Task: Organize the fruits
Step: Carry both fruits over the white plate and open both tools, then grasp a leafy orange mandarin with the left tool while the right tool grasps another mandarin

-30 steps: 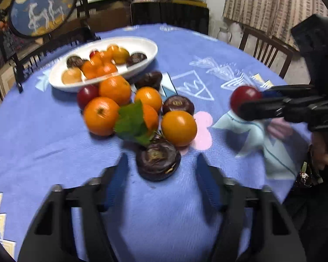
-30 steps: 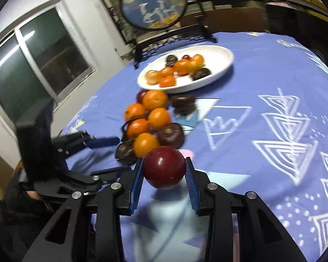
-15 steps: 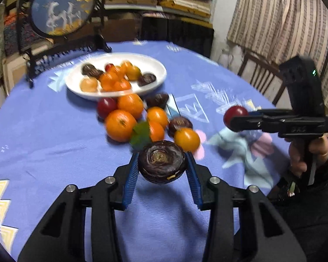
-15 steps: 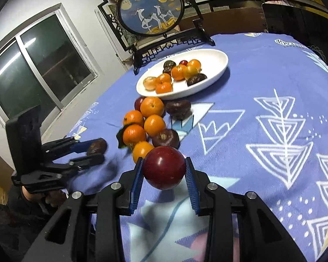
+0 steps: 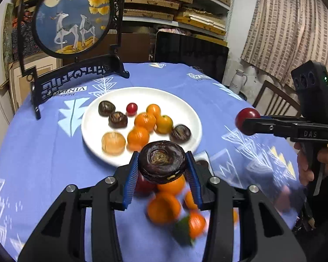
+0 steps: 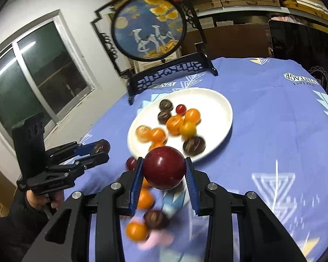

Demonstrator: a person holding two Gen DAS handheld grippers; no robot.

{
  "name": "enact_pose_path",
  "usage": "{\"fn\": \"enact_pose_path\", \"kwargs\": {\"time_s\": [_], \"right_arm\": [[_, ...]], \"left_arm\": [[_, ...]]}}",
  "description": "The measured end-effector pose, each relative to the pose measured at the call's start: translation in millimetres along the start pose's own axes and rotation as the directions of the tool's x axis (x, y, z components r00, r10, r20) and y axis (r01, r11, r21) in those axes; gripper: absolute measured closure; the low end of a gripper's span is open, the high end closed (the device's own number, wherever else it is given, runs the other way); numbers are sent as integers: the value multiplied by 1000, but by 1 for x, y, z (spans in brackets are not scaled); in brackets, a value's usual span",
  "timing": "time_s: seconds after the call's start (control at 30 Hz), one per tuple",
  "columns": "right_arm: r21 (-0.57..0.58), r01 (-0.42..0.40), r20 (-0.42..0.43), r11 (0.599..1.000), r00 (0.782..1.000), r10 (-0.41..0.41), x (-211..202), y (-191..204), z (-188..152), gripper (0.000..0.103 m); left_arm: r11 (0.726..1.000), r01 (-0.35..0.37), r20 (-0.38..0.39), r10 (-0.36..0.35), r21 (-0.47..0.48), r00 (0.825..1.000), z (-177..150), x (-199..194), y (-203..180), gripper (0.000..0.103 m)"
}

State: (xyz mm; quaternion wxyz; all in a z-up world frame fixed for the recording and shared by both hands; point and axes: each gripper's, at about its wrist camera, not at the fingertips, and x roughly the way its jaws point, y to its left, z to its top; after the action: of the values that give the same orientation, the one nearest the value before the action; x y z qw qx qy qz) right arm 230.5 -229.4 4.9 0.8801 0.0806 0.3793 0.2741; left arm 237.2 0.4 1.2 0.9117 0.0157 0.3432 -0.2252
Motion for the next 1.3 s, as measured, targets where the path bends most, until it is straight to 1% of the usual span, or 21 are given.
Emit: {"fn": "enact_pose_path", "kwargs": {"time_s": [0.17,0.3,0.33,0.37,0.4,0.43,0.5,0.57,0.7,0.77,0.9,0.93,0.97,1.03,1.07,1.13,1.2,1.23,1.27,1.3], "right_arm": [[32,44,-40,999,998,-43,53,-26,30,66],[57,57,-46,997,997,-54,83,-43,45,62],[73,54,-42,996,998,-51,87,-47,49,61],[79,53,-35,996,998,-50,87,-48,50,61],[78,54,-29,996,998,-52,86,-48,50,61],[71,54,-21,996,998,-53,83,-47,49,61],[58,61,-14,996,998,-61,77,-43,45,61],[62,59,-15,996,998,-58,66,-39,36,61],[41,49,-27,998,998,-48,42,-26,9,61],[8,38,-54,999,998,-37,29,-12,-13,61],[-73,-18,-138,997,990,7,24,20,-56,60],[-105,-29,-160,994,987,12,23,31,-69,57],[-132,-34,-175,991,985,10,23,41,-82,47],[-149,-30,-179,988,984,3,23,52,-96,37],[-152,-27,-180,988,984,0,24,56,-100,36],[-148,-12,-188,989,982,-16,31,61,-105,36],[-139,0,-198,990,980,-28,37,62,-109,39],[-153,14,-186,988,982,-42,39,65,-111,47],[-174,31,-177,984,982,-62,40,69,-113,60],[-177,37,-178,983,982,-69,42,70,-113,65]], "left_arm": [[1000,15,-47,-15,-3,999,32,55,7,62],[1000,17,-90,-15,19,996,43,85,2,60],[1000,17,-91,-16,17,996,44,87,3,55],[1000,21,-90,-20,13,996,43,87,3,47],[1000,18,-81,-17,8,997,41,83,4,42],[1000,5,-71,-5,8,997,40,79,5,35],[1000,-6,-54,7,8,998,33,66,6,34],[1000,-7,-49,8,19,999,24,51,5,34],[997,-1,-52,6,79,999,-9,15,-8,34],[995,5,-60,1,101,998,-28,1,-14,34],[991,27,-99,-14,133,995,-71,-23,-25,34],[990,29,-106,-14,137,994,-80,-26,-27,34],[990,30,-111,-14,139,994,-88,-29,-28,34],[991,31,-124,-15,129,992,-102,-33,-29,34],[992,30,-130,-14,121,991,-107,-33,-29,34],[995,31,-140,-17,98,990,-112,-31,-27,34],[995,28,-144,-15,91,989,-114,-29,-27,34],[995,24,-140,-10,96,990,-116,-29,-30,34],[995,19,-137,-5,101,991,-115,-29,-32,34],[994,10,-133,4,105,991,-115,-28,-34,34]]}}
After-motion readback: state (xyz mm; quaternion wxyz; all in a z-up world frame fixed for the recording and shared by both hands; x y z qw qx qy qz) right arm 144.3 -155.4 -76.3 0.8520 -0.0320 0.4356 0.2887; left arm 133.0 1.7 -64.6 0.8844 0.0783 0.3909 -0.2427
